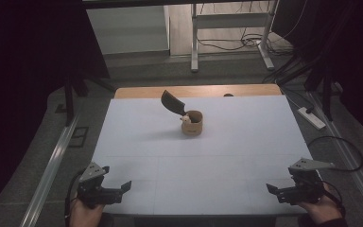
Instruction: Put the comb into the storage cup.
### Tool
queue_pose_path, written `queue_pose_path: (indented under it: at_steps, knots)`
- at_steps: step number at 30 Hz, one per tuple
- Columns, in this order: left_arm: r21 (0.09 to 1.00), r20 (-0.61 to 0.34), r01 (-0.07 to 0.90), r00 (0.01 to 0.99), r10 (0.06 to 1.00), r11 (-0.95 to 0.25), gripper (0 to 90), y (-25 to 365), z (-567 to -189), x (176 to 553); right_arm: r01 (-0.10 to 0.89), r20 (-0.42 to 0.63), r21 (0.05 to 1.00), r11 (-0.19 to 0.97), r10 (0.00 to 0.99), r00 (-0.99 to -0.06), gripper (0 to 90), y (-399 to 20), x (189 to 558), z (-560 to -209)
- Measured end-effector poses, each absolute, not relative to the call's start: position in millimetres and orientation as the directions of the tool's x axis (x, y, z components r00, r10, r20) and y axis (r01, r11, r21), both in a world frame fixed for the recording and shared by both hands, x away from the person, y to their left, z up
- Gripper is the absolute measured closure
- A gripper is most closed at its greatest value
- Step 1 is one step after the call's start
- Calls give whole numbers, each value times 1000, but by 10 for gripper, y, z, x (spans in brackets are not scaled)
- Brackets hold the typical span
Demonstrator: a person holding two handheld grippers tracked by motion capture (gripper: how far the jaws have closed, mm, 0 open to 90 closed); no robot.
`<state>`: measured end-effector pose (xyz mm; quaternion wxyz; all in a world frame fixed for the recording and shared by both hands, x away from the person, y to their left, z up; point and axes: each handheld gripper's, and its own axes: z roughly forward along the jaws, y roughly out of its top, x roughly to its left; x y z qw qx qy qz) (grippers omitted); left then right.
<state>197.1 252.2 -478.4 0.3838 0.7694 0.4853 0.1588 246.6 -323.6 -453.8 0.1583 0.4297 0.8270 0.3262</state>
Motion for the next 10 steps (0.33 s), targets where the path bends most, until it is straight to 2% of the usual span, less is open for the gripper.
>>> queue_pose_path:
  at_steps: [10]
  knots:
    - [731,-137,643,466,874,-228,0,2528,-4790,1987,609,12,672,421,816,-578,0,-3233,2473,-4543]
